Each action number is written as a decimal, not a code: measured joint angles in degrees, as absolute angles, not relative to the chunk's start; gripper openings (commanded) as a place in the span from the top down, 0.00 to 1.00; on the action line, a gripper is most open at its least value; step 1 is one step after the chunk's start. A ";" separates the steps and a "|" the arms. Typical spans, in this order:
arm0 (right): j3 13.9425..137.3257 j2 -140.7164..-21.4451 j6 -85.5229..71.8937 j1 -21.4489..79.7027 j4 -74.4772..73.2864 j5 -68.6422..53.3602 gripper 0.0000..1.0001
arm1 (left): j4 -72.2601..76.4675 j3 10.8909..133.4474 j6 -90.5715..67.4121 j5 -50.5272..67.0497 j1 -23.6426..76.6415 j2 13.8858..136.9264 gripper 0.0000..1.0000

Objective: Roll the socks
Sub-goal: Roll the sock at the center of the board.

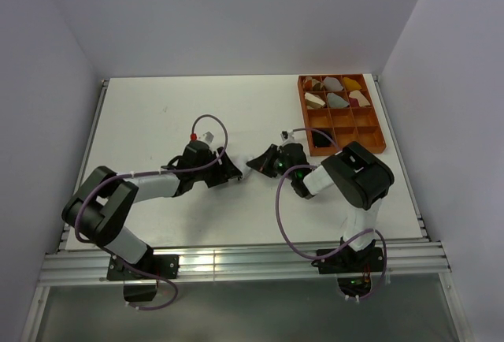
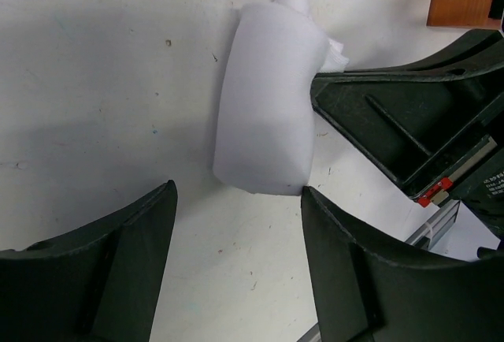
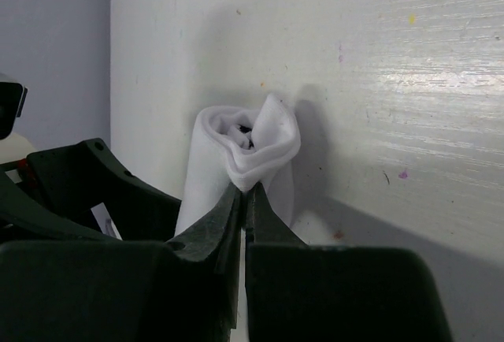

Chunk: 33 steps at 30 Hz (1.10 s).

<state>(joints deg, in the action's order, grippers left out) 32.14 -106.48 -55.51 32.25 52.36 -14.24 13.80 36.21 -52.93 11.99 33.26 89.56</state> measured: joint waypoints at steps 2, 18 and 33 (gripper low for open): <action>32.05 -106.91 -55.59 32.23 53.08 -14.59 1.00 | 14.50 35.86 -53.19 12.51 33.15 89.76 0.32; 32.08 -107.96 -55.64 32.21 54.24 -15.53 1.00 | 22.00 35.53 -53.71 16.27 32.95 93.97 0.34; 32.08 -108.01 -55.64 32.21 54.30 -15.55 1.00 | 25.69 35.31 -53.67 17.76 32.80 96.25 0.49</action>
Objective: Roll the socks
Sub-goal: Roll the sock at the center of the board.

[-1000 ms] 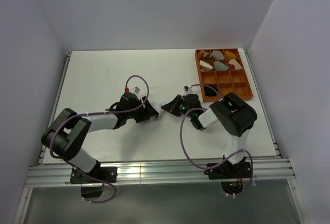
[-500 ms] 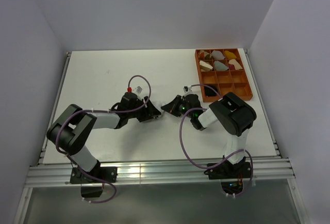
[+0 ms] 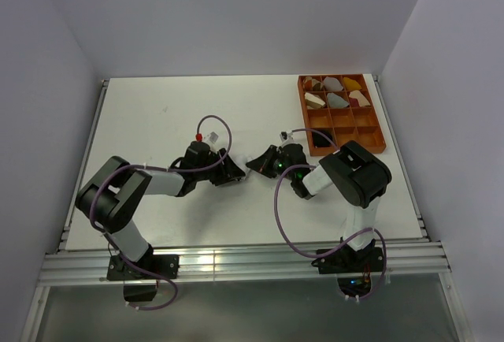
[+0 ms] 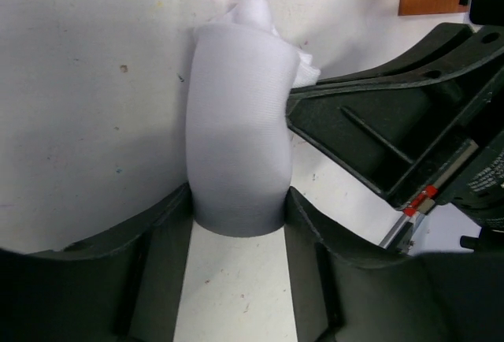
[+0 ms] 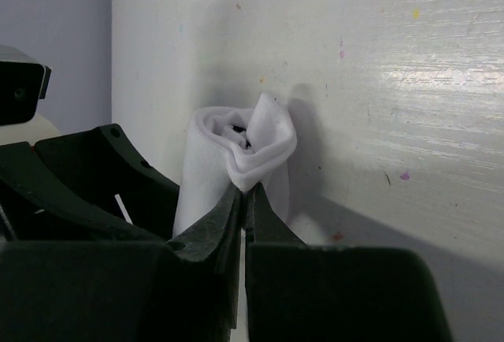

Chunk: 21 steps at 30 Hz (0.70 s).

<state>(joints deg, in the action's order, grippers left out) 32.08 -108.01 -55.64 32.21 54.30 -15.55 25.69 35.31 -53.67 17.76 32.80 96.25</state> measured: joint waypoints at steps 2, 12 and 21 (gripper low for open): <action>32.08 -108.01 -55.64 32.21 54.28 -15.55 1.00 | 25.78 35.31 -53.74 18.11 32.69 96.66 0.55; 32.36 -107.68 -55.70 32.21 53.10 -15.49 1.00 | 25.41 35.33 -53.04 18.87 32.69 97.30 0.97; 32.77 -101.38 -55.86 32.21 42.28 -13.17 0.63 | 20.64 37.98 -51.68 18.37 32.84 97.34 1.00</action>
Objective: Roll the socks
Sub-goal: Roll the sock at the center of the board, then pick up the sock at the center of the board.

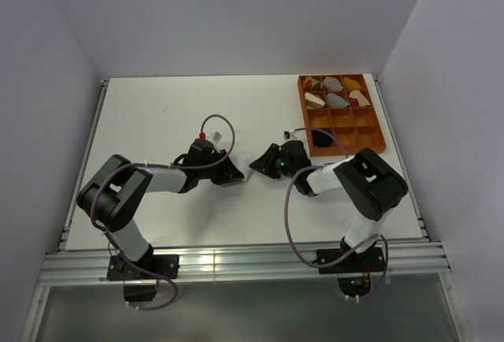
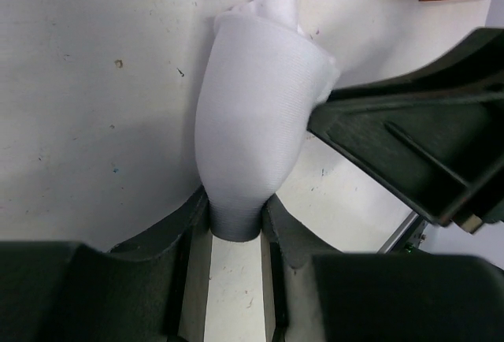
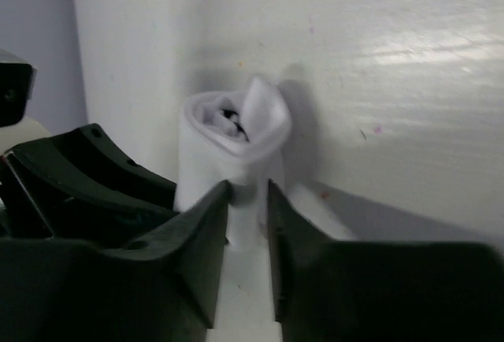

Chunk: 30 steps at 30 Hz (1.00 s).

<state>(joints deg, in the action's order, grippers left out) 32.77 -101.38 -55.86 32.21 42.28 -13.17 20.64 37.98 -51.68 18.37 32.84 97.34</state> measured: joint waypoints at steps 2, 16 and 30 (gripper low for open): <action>32.80 -98.06 -55.53 32.21 36.69 -11.79 0.55 | 19.16 38.70 -51.40 17.93 32.97 97.34 1.00; 41.67 -91.33 -56.18 34.04 11.18 -5.45 0.27 | 14.66 41.19 -50.24 15.55 33.15 97.34 1.00; 55.57 -98.98 -58.04 38.20 -3.70 0.23 0.20 | 17.98 39.53 -50.50 15.81 33.19 97.36 1.00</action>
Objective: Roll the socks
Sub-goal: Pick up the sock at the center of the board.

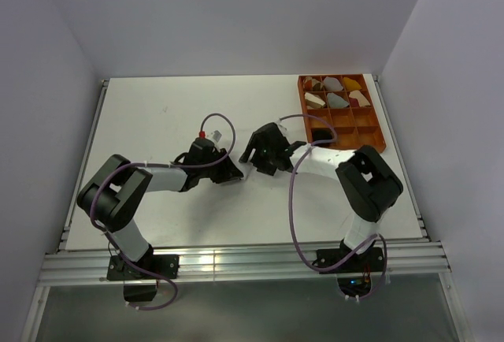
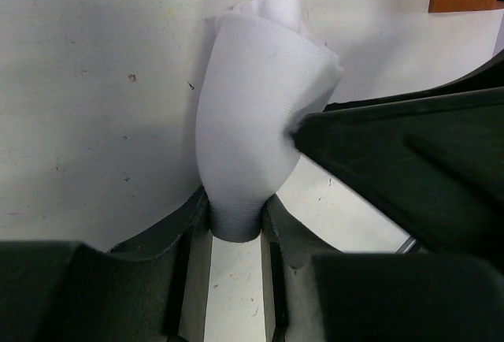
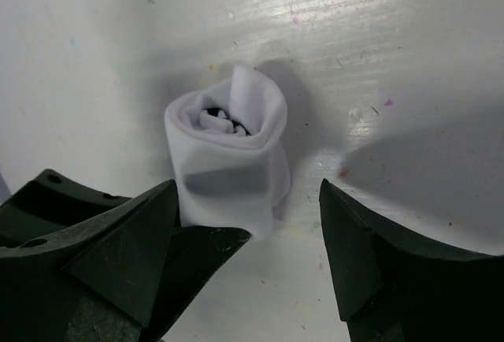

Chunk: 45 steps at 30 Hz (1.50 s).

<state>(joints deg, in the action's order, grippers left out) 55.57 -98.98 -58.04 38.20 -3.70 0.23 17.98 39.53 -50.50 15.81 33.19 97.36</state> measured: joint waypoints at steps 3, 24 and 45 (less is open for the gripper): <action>58.26 -101.06 -57.98 39.31 -6.44 0.86 0.20 | 18.94 39.20 -50.52 16.21 33.19 97.56 1.00; 70.94 -110.28 -55.92 41.15 -17.74 2.04 0.33 | 24.86 37.47 -51.99 18.96 32.36 99.18 1.00; 76.27 -113.51 -50.28 41.30 -22.61 1.83 1.00 | 23.59 36.53 -52.69 18.48 32.12 96.90 0.32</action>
